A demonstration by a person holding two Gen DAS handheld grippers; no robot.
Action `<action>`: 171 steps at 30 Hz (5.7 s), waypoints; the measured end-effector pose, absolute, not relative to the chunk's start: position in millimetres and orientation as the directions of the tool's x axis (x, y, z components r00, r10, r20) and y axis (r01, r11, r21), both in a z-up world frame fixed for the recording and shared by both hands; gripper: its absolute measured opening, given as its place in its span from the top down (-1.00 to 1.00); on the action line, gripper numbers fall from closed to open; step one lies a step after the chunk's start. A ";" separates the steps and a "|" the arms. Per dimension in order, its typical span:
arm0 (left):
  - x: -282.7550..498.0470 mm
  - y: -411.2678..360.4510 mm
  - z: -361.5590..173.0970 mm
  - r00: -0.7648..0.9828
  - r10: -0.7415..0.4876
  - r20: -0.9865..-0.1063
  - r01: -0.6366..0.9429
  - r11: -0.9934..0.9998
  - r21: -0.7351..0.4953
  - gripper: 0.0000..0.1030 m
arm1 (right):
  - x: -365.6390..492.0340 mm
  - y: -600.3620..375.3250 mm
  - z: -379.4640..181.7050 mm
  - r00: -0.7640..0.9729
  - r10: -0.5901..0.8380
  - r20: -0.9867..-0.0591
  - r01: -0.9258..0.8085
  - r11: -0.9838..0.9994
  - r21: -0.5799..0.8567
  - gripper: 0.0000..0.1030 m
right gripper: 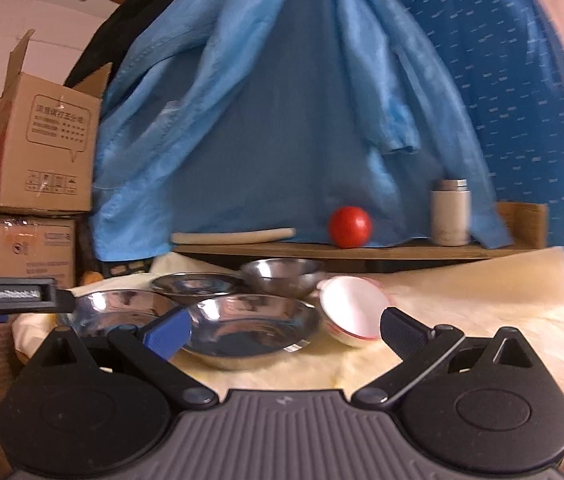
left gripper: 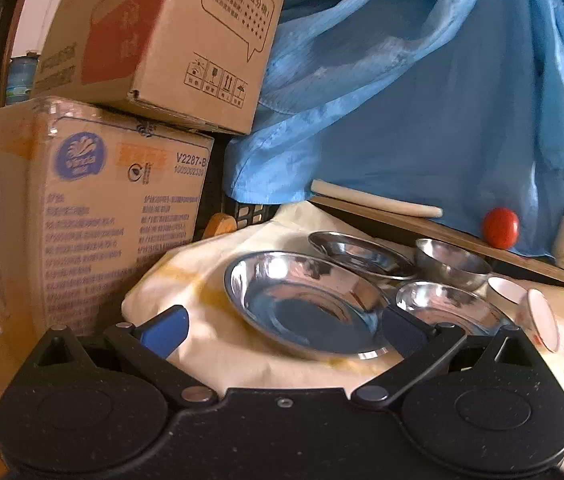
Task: Organize plates and bowls
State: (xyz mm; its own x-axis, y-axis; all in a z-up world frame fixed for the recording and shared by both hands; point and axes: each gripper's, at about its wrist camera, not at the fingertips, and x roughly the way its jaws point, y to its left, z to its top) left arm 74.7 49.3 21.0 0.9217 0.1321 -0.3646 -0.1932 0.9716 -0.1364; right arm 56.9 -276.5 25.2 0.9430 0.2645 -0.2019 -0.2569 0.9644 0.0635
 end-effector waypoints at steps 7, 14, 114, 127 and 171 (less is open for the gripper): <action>118.8 71.5 23.7 0.897 0.096 -0.431 -0.173 0.974 -0.144 -0.98 | 99.5 -243.8 36.6 0.866 0.421 -0.271 -0.406 0.907 0.112 -1.00; 144.8 85.9 24.0 0.886 0.052 -0.461 -0.120 0.986 -0.120 -0.98 | 122.2 -210.4 34.6 0.815 0.484 -0.319 -0.474 0.873 0.115 -1.00; 207.0 15.4 10.5 0.817 -0.279 -0.504 0.143 0.945 -0.293 0.69 | 157.1 -273.4 13.3 0.875 0.310 -0.373 -0.204 0.933 0.296 0.42; 212.3 5.6 7.6 0.815 -0.258 -0.519 0.141 0.957 -0.255 0.62 | 166.8 -276.2 9.0 0.862 0.313 -0.399 -0.200 0.933 0.301 0.37; 202.7 9.7 10.7 0.837 -0.211 -0.505 0.091 0.963 -0.253 -0.69 | 156.3 -271.8 17.7 0.880 0.289 -0.377 -0.212 0.949 0.232 -0.71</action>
State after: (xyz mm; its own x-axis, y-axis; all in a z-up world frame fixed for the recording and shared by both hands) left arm 202.7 9.7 10.7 0.8371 -0.2111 -0.5047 0.0906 0.9633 -0.2526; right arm 156.3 -271.8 17.7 0.8799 0.2888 -0.3772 -0.2119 0.9493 0.2322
